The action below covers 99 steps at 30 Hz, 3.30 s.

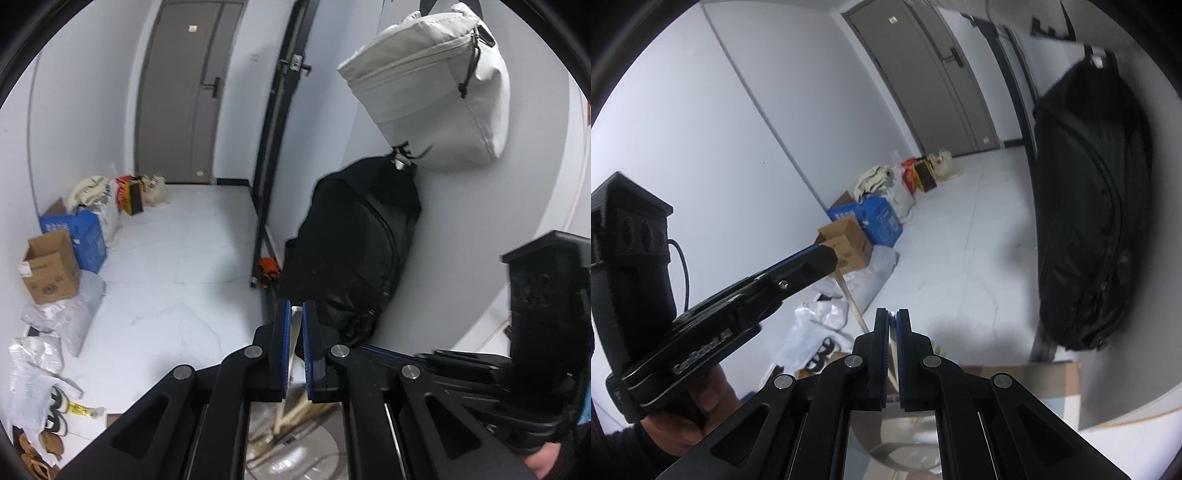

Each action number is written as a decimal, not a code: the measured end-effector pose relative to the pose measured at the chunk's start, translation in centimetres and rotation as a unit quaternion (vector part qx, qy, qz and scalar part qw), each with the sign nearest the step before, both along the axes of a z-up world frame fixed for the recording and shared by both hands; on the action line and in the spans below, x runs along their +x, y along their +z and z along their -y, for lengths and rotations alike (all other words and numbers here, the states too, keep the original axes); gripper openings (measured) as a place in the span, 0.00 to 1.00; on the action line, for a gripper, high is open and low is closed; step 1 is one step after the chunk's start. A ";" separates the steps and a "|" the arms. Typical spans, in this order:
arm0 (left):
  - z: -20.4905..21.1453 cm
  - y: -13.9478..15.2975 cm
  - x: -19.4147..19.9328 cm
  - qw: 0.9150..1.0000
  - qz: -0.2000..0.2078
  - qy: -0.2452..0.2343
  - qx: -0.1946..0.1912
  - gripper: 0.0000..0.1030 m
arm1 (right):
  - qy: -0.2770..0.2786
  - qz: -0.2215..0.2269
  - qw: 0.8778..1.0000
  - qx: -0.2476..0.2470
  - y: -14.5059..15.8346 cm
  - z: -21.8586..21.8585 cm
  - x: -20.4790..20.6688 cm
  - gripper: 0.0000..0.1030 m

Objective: Organize utensils
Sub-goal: 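Withdraw both open grippers from the holder back toward the remaining chopsticks, then lower the right gripper onto the last chopsticks and close on one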

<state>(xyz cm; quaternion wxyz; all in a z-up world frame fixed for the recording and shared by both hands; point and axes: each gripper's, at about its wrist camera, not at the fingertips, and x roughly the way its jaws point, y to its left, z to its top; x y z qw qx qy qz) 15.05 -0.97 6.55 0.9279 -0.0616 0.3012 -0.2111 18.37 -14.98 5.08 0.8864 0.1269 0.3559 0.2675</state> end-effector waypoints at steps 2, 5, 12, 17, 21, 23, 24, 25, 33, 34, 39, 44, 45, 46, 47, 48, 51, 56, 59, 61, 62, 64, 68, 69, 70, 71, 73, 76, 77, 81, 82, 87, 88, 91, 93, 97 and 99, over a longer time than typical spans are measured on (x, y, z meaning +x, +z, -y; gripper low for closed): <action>-0.2 -0.1 -0.1 1.000 -0.008 -0.002 -0.007 0.02 | 0.000 -0.006 1.000 0.003 -0.2 0.1 0.1 0.03; -0.4 -0.3 -0.1 1.000 -0.020 0.000 -0.010 0.03 | 0.000 -0.007 1.000 0.008 -0.3 0.2 -0.1 0.06; -0.8 -0.1 -0.5 0.999 -0.047 0.007 -0.012 0.07 | -0.010 -0.011 1.000 0.019 -0.3 1.0 -1.1 0.06; -0.9 0.5 -2.4 0.999 -0.037 0.028 0.002 0.28 | -0.023 -0.008 0.999 0.021 0.3 1.7 -2.6 0.10; -1.5 1.0 -4.0 0.998 -0.018 0.057 0.000 0.44 | -0.033 -0.004 0.999 0.018 0.7 2.3 -4.0 0.20; -1.7 1.3 -4.9 0.997 -0.015 0.073 0.004 0.44 | -0.035 -0.002 0.999 0.017 0.9 2.5 -4.7 0.20; -1.8 1.4 -5.0 0.997 -0.015 0.077 0.004 0.44 | -0.036 0.000 0.999 0.016 1.0 2.7 -5.2 0.20; -2.0 1.5 -5.3 0.996 -0.016 0.085 0.004 0.45 | -0.037 0.002 0.999 0.016 1.2 2.8 -5.7 0.20; -2.3 2.0 -8.4 0.992 -0.002 0.122 0.031 0.46 | -0.040 0.017 0.999 0.011 1.7 2.8 -9.1 0.35; -2.2 2.0 -8.9 0.991 0.000 0.125 0.035 0.47 | -0.040 0.019 0.999 0.010 1.7 2.8 -9.6 0.38; -2.1 2.1 -11.2 0.989 0.021 0.138 0.039 0.61 | -0.040 0.026 0.999 0.007 1.7 3.1 -11.7 0.44; -2.2 1.8 -12.6 0.989 0.021 0.144 0.039 0.61 | -0.042 0.032 0.999 0.003 1.8 3.0 -13.5 0.52; -2.2 1.8 -12.8 0.988 0.020 0.146 0.039 0.62 | -0.042 0.033 0.999 0.002 1.8 2.9 -13.8 0.52; -2.3 1.6 -13.1 0.988 0.020 0.147 0.038 0.63 | -0.042 0.034 0.999 0.000 1.8 2.9 -14.2 0.54; -2.3 1.5 -13.3 0.988 0.019 0.148 0.037 0.65 | -0.042 0.036 0.998 -0.001 1.8 2.9 -14.5 0.55; -2.4 1.4 -13.6 0.988 0.018 0.150 0.036 0.67 | -0.042 0.037 0.998 -0.002 1.7 2.9 -15.0 0.57; -2.6 1.1 -14.5 0.987 0.020 0.156 0.035 0.68 | -0.043 0.041 0.998 -0.005 1.4 2.9 -15.9 0.60; -2.8 0.2 -15.6 0.986 0.016 0.160 0.032 0.69 | -0.043 0.041 0.998 -0.011 0.7 2.8 -17.2 0.66; -2.8 -0.5 -16.1 0.986 0.010 0.164 0.033 0.73 | -0.042 0.040 0.998 -0.016 0.1 2.7 -17.9 0.68; -2.8 -1.2 -16.5 0.985 0.009 0.168 0.033 0.76 | -0.040 0.040 0.998 -0.019 -0.3 2.7 -18.4 0.72; -2.8 -1.5 -16.6 0.985 0.009 0.169 0.035 0.76 | -0.040 0.040 0.998 -0.022 -0.6 2.7 -18.6 0.73; -2.7 -2.2 -16.9 0.985 0.007 0.169 0.037 0.76 | -0.041 0.040 0.998 -0.028 -1.1 2.6 -19.1 0.76; -2.7 -4.0 -17.0 0.985 -0.007 0.169 0.038 0.77 | -0.039 0.035 0.998 -0.041 -2.7 2.7 -19.6 0.78; -2.8 -4.6 -17.1 0.984 -0.013 0.171 0.039 0.77 | -0.039 0.031 0.998 -0.044 -3.2 2.7 -19.7 0.78; -2.8 -5.4 -17.0 0.984 -0.023 0.173 0.040 0.77 | -0.040 0.026 0.998 -0.048 -3.7 2.7 -19.7 0.79; -2.8 -6.0 -16.9 0.984 -0.032 0.173 0.040 0.79 | -0.039 0.022 0.998 -0.050 -4.1 2.6 -19.6 0.79; -3.0 -7.2 -17.0 0.983 -0.042 0.175 0.035 0.80 | -0.039 0.012 0.998 -0.054 -5.1 2.6 -19.6 0.80; -3.4 -9.1 -16.8 0.981 -0.066 0.178 0.027 0.80 | -0.034 -0.008 0.997 -0.065 -6.7 2.3 -19.4 0.81; -3.5 -9.6 -16.9 0.981 -0.070 0.179 0.025 0.80 | -0.033 -0.012 0.997 -0.069 -7.2 2.1 -19.4 0.81; -4.2 -11.8 -16.7 0.978 -0.096 0.185 0.024 0.80 | -0.021 -0.032 0.995 -0.088 -9.4 1.2 -19.0 0.81; -4.4 -12.1 -16.7 0.976 -0.099 0.190 0.030 0.80 | -0.019 -0.038 0.995 -0.091 -9.9 0.9 -18.9 0.81; -5.4 -13.1 -16.0 0.973 -0.126 0.191 0.027 0.80 | -0.018 -0.087 0.992 -0.091 -12.7 -0.1 -17.2 0.81; -5.4 -13.3 -15.9 0.973 -0.127 0.190 0.034 0.80 | -0.017 -0.095 0.991 -0.088 -13.1 -0.3 -16.9 0.81; -5.6 -13.3 -16.1 0.974 -0.125 0.185 0.045 0.80 | -0.008 -0.110 0.987 -0.114 -14.3 -1.6 -16.3 0.81; -5.9 -13.2 -16.1 0.975 -0.126 0.180 0.044 0.80 | -0.002 -0.120 0.983 -0.138 -15.3 -2.5 -15.8 0.81; -7.1 -13.4 -16.1 0.971 -0.139 0.190 0.036 0.80 | 0.008 -0.150 0.978 -0.148 -17.2 -3.3 -14.7 0.61; -7.8 -13.9 -15.7 0.969 -0.153 0.192 0.025 0.80 | 0.012 -0.160 0.975 -0.152 -17.8 -3.5 -14.3 0.55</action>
